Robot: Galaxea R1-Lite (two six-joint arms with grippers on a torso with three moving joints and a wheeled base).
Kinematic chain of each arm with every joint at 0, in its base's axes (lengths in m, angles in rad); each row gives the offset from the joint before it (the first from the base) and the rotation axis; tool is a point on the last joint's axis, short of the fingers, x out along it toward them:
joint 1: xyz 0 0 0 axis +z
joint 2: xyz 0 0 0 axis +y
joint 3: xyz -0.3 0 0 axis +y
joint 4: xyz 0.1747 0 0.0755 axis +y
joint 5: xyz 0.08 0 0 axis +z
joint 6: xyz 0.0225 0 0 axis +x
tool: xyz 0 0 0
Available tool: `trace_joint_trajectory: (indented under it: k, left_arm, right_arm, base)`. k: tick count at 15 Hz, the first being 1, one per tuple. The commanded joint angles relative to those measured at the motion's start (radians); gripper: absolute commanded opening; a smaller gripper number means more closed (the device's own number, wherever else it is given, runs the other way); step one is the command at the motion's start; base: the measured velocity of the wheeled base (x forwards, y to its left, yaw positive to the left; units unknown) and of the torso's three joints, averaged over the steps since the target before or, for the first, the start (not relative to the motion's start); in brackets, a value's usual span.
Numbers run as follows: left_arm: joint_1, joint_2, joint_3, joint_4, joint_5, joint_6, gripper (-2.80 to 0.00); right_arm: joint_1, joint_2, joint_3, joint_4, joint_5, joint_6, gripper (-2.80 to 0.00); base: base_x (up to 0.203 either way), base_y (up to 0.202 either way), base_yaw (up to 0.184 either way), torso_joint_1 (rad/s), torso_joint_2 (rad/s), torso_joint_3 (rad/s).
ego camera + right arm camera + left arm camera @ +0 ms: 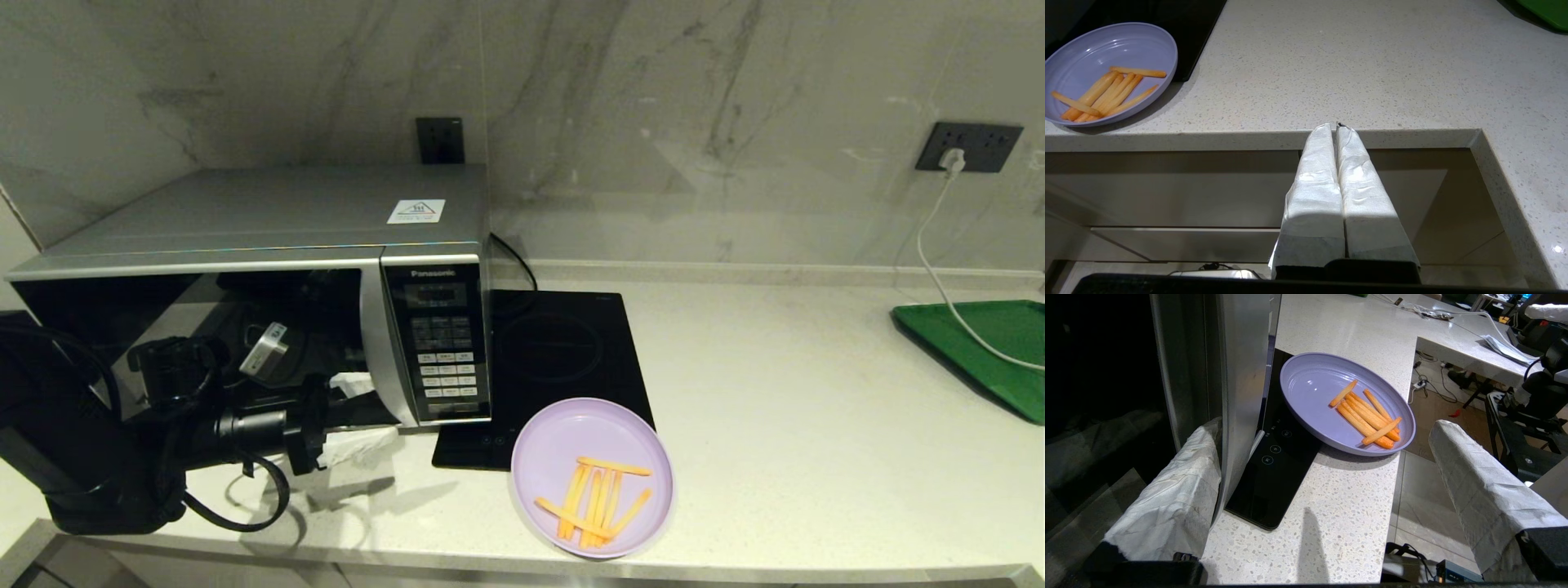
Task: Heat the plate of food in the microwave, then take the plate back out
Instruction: Open the microwave oven
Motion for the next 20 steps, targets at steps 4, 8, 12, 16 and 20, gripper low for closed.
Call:
trace_joint_trajectory:
  k: [4, 8, 12, 16, 20]
  left_arm:
    - [-0.002, -0.06, 0.04, -0.005, -0.011, -0.012, 0.0]
    - [0.006, -0.111, 0.101, -0.009, -0.011, -0.018, 0.0]
    - [0.025, -0.114, 0.133, -0.038, -0.01, -0.018, 0.0]
    - [0.057, -0.116, 0.151, -0.044, -0.01, -0.017, 0.0]
    - [0.126, -0.134, 0.28, -0.176, -0.009, -0.017, 0.0]
  right_arm:
    - [0.0, 0.002, 0.001, 0.002, 0.0, 0.001, -2.8]
    - [0.0, 0.002, -0.001, 0.002, 0.0, 0.001, -2.8]
    - [0.0, 0.002, 0.001, 0.002, 0.0, 0.001, -2.8]
    - [0.0, 0.002, 0.0, 0.002, 0.0, 0.001, -2.8]
    - [0.0, 0.002, -0.001, 0.002, 0.0, 0.001, -2.8]
  base:
    - [0.0, 0.0, 0.0, 0.0, 0.0, 0.0]
    - [0.0, 0.0, 0.0, 0.0, 0.0, 0.0]
    - [0.0, 0.0, 0.0, 0.0, 0.0, 0.0]
    - [0.0, 0.0, 0.0, 0.0, 0.0, 0.0]
    - [0.0, 0.0, 0.0, 0.0, 0.0, 0.0]
